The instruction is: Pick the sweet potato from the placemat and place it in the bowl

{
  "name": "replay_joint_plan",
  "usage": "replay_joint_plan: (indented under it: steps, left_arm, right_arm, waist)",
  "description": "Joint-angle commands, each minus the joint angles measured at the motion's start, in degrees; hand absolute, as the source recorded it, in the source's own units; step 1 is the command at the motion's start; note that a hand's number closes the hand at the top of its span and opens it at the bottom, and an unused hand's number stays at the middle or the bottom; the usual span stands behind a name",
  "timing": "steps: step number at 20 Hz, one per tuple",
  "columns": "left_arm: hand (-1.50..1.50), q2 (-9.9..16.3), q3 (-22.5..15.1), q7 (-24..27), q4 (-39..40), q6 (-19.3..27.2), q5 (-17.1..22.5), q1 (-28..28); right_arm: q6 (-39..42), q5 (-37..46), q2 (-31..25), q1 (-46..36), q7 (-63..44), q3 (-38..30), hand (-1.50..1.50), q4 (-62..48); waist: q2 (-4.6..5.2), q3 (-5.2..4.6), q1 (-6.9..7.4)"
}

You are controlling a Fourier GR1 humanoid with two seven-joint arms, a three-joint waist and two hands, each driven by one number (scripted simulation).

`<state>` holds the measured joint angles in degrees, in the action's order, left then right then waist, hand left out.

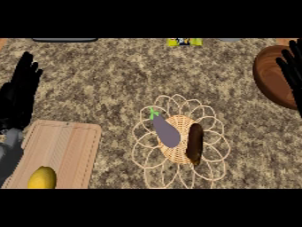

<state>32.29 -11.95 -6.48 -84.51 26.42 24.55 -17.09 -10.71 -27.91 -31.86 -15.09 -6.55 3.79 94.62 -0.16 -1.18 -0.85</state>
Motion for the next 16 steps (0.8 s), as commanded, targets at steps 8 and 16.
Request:
replay_joint_plan:
  steps: [8,16]
  left_arm:
    - [0.00,2.15,-4.56,2.82,0.52,-0.71,-8.48,-1.29]
    - [0.00,2.02,-4.29,0.67,-4.11,-0.86,-11.39,2.60]
  right_arm:
    - [4.64,18.72,-12.74,-3.43,-1.98,6.34,1.50,-11.22]
    - [19.54,20.07,-9.65,-1.53,11.10,12.18,-1.50,-8.07]
  waist:
    - [0.70,1.05,1.21]
    - [-0.04,1.18,1.36]
